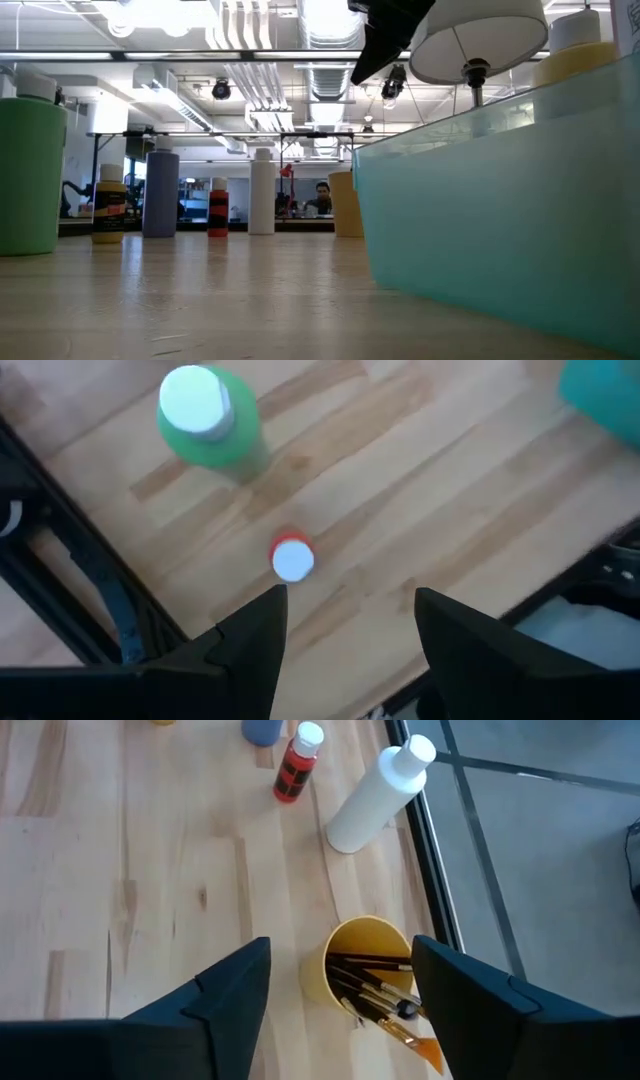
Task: Pick & Place Paint Supplies
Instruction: Put the red paint bottle into the green bin
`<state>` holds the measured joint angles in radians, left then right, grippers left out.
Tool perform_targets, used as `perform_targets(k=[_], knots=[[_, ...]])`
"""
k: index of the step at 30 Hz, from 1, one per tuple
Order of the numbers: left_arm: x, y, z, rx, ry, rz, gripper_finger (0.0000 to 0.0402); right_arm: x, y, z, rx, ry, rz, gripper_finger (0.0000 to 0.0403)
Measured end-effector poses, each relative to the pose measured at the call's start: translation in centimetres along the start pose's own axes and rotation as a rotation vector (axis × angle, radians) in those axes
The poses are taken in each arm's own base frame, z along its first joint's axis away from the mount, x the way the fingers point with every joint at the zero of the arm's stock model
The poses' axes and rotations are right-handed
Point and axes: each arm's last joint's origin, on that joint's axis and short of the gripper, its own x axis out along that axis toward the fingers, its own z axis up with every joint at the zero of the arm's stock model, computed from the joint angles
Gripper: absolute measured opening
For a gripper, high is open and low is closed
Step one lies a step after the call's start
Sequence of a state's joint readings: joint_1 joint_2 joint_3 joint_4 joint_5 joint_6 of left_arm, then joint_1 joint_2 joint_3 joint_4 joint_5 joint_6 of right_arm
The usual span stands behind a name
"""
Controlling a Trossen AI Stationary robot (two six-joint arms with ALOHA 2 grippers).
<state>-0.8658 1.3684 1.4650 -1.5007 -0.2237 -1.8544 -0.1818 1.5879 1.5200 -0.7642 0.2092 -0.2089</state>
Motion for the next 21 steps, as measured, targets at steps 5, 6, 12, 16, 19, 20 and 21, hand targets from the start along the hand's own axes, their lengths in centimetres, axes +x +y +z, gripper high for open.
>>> perform_targets(k=[5, 6, 12, 16, 19, 20, 21], knots=[[1.3, -0.8, -0.4, -0.011, -0.004, 0.053, 0.0225, 0.1, 0.0, 0.1, 0.009, -0.017, -0.004, 0.0254], [1.5, -0.9, -0.5, -0.016, 0.0, 0.062, 0.0225, 0.1, 0.0, 0.1, 0.009, -0.017, -0.004, 0.0256], [2.9, -1.4, -1.0, -0.045, -0.007, 0.102, 0.0225, 0.2, 0.0, 0.0, 0.015, -0.011, -0.002, 0.0264], [4.4, -1.9, -1.6, -0.052, 0.036, 0.089, 0.0225, 0.4, 0.0, -0.2, 0.029, -0.006, -0.002, 0.0265], [5.8, -2.2, -2.2, -0.039, 0.09, 0.068, 0.0225, 0.5, 0.1, -0.4, 0.041, 0.003, -0.001, 0.0258], [6.2, -2.3, -2.3, -0.035, 0.103, 0.063, 0.0225, 0.6, 0.1, -0.4, 0.048, 0.003, -0.001, 0.0255], [6.5, -2.2, -2.4, -0.034, 0.112, 0.062, 0.0225, 0.7, 0.1, -0.4, 0.052, 0.002, -0.001, 0.0251]])
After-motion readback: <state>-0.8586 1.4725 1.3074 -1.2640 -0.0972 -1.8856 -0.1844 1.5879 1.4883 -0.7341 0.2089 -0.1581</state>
